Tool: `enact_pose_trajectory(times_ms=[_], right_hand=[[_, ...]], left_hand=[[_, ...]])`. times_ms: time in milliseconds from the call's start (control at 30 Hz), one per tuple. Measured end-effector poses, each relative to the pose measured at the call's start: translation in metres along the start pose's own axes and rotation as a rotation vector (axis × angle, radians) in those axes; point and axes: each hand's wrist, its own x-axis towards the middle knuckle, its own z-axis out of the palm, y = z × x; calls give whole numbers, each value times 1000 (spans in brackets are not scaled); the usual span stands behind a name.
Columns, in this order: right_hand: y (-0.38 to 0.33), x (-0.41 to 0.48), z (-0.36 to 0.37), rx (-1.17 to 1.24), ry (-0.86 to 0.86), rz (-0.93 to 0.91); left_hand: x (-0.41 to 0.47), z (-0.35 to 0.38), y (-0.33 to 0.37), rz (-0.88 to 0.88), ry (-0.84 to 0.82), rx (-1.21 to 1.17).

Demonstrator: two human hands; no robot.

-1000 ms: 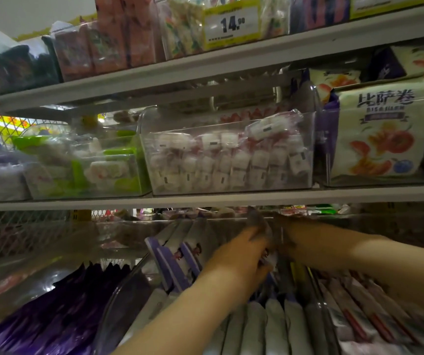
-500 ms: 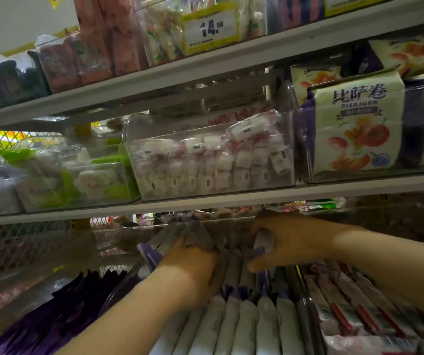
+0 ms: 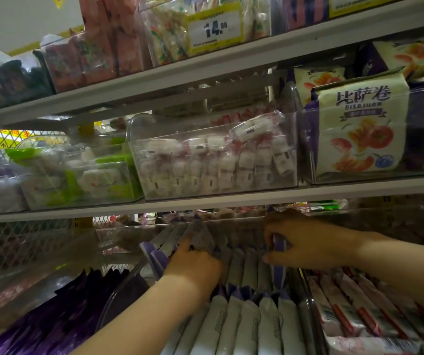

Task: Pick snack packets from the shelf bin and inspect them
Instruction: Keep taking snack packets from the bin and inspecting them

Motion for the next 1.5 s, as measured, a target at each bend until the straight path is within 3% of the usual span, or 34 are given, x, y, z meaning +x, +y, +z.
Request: enact_pose_trajectory(times_ms=[200, 367, 433, 533, 767, 1200, 1400, 1500], right_hand=[[3, 1, -2, -50, -40, 0], [1, 0, 0, -45, -32, 23], [-1, -1, 0, -38, -19, 11], [-2, -1, 2, -23, 4, 18], [-6, -2, 1, -61, 18, 86], [-37, -10, -8, -182, -84, 213], [-68, -25, -16, -217, 79, 151], [-104, -29, -10, -27, 256, 62]], left_hand=[[-6, -3, -8, -116, 75, -359], [-5, -14, -9, -317, 200, -628], [-9, -13, -11, -369, 422, -776], [-21, -10, -11, -307, 834, -900], [-45, -4, -16, -365, 1150, -1016], [-91, -8, -22, -348, 1148, -1090], [-114, -18, -27, -397, 1171, -1043], [-131, -21, -25, -448, 1217, -1071]])
